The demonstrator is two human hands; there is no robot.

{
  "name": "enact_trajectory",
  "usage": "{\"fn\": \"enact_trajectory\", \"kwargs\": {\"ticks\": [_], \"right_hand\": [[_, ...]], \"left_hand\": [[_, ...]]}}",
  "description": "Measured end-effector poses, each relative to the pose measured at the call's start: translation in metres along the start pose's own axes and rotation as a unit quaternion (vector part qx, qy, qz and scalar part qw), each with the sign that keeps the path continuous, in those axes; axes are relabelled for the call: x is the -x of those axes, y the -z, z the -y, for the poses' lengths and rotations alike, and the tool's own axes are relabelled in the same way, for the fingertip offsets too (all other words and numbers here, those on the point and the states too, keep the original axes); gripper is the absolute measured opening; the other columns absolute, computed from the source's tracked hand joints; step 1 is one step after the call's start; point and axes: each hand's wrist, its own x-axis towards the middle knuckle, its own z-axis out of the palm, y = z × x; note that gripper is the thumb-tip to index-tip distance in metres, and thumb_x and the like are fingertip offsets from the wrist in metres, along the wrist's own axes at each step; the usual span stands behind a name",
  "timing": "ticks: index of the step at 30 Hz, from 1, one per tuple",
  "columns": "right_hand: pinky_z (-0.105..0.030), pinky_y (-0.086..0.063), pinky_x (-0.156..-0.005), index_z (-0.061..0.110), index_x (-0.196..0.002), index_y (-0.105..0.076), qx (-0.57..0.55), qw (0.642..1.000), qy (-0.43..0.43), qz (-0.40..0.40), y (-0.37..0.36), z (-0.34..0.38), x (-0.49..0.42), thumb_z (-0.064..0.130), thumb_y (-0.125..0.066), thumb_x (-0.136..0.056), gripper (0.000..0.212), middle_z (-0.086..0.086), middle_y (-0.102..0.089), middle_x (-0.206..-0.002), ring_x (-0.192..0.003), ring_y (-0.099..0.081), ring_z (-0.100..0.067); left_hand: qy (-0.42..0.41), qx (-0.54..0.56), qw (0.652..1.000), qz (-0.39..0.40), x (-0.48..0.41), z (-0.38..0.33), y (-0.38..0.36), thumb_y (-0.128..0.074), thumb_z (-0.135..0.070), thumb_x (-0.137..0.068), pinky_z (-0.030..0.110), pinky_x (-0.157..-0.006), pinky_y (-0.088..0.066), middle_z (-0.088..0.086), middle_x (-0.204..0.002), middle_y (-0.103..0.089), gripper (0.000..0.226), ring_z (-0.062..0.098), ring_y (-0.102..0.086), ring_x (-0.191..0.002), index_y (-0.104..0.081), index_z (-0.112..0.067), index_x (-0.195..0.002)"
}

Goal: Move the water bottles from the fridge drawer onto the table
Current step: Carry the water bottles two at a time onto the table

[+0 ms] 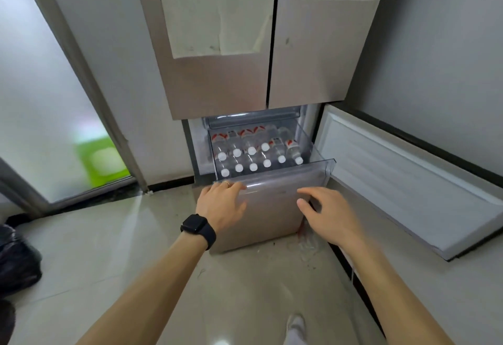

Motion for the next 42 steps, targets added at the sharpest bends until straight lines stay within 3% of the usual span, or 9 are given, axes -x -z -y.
{"fn": "enact_trajectory", "kwargs": {"ticks": [13,18,22,26,28,31,34,37,42], "right_hand": [[-0.023,-0.041,-0.094,0.028,-0.129,-0.065,-0.043,0.986,0.071,0.146,-0.003,-0.073,-0.241,0.039,-0.057,-0.099,0.034,0.009,-0.064,-0.13,-0.122,-0.057,-0.013],[-0.027,-0.046,-0.092,0.028,-0.128,-0.065,-0.073,0.979,0.032,0.189,-0.035,-0.084,-0.3,0.04,-0.058,-0.098,0.034,0.008,-0.066,-0.126,-0.117,-0.06,-0.014],[-0.025,-0.045,-0.091,0.023,-0.125,-0.066,-0.122,0.969,-0.027,0.213,-0.071,-0.092,-0.34,0.035,-0.061,-0.098,0.03,0.01,-0.066,-0.115,-0.111,-0.061,-0.013],[-0.039,-0.051,-0.1,0.027,-0.108,-0.065,-0.254,0.926,-0.166,0.224,-0.112,-0.096,-0.375,0.035,-0.065,-0.096,0.015,0.0,-0.069,-0.118,-0.109,-0.065,-0.019],[-0.044,-0.054,-0.096,0.03,-0.106,-0.063,-0.348,0.876,-0.247,0.224,-0.127,-0.092,-0.387,0.035,-0.061,-0.098,0.009,-0.002,-0.069,-0.118,-0.103,-0.068,-0.021],[-0.04,-0.057,-0.083,0.025,-0.113,-0.064,-0.442,0.797,-0.335,0.239,-0.142,-0.088,-0.401,0.038,-0.059,-0.099,0.019,-0.001,-0.07,-0.115,-0.103,-0.069,-0.021],[-0.043,-0.054,-0.092,0.02,-0.116,-0.066,-0.514,0.728,-0.383,0.244,-0.154,-0.082,-0.413,0.039,-0.058,-0.1,0.027,-0.004,-0.072,-0.114,-0.106,-0.068,-0.022],[-0.046,-0.049,-0.103,0.018,-0.114,-0.065,-0.556,0.691,-0.397,0.237,-0.16,-0.072,-0.422,0.041,-0.06,-0.098,0.028,-0.006,-0.072,-0.109,-0.103,-0.067,-0.023],[-0.038,-0.055,-0.079,0.011,-0.104,-0.068,-0.51,0.727,-0.403,0.221,-0.153,-0.077,-0.427,0.053,-0.064,-0.092,0.043,-0.005,-0.056,-0.068,-0.067,-0.056,-0.019]], "left_hand": [[0.144,-0.009,0.988,0.059,-0.19,-0.01,-0.043,-0.047,-0.04,-0.095,0.045,-0.104,-0.039,0.002,-0.134,-0.06,0.044,0.028,-0.052,-0.125,-0.049,-0.032,-0.139],[0.21,0.107,0.967,0.098,-0.235,-0.002,-0.067,-0.053,-0.042,-0.093,0.045,-0.101,-0.045,0.004,-0.134,-0.059,0.046,0.028,-0.055,-0.122,-0.052,-0.031,-0.137],[0.288,0.345,0.887,0.109,-0.276,0.005,-0.091,-0.062,-0.042,-0.094,0.033,-0.101,-0.045,0.004,-0.135,-0.06,0.055,0.025,-0.056,-0.124,-0.048,-0.017,-0.141],[0.376,0.506,0.766,0.122,-0.314,0.016,-0.116,-0.065,-0.041,-0.093,0.042,-0.098,-0.048,0.003,-0.135,-0.056,0.059,0.026,-0.055,-0.121,-0.044,-0.015,-0.141],[0.41,0.579,0.694,0.121,-0.329,0.02,-0.122,-0.061,-0.039,-0.096,0.038,-0.084,-0.05,0.001,-0.128,-0.059,0.05,0.025,-0.059,-0.114,-0.047,-0.015,-0.138],[0.435,0.639,0.627,0.101,-0.347,0.022,-0.124,-0.051,-0.032,-0.102,0.033,-0.076,-0.049,0.0,-0.108,-0.064,0.033,0.023,-0.063,-0.103,-0.054,-0.016,-0.131],[0.446,0.681,0.575,0.081,-0.357,0.016,-0.121,-0.048,-0.028,-0.105,0.029,-0.071,-0.051,0.006,-0.11,-0.069,0.021,0.018,-0.064,-0.087,-0.059,-0.017,-0.119],[0.442,0.697,0.561,0.069,-0.36,0.018,-0.123,-0.049,-0.03,-0.105,0.026,-0.066,-0.051,0.007,-0.111,-0.07,0.018,0.017,-0.066,-0.087,-0.061,-0.019,-0.113],[0.433,0.668,0.602,0.051,-0.358,0.015,-0.121,-0.051,-0.05,-0.1,0.031,-0.072,-0.048,0.001,-0.075,-0.062,0.038,0.02,-0.054,-0.073,-0.058,-0.013,-0.093]]}}
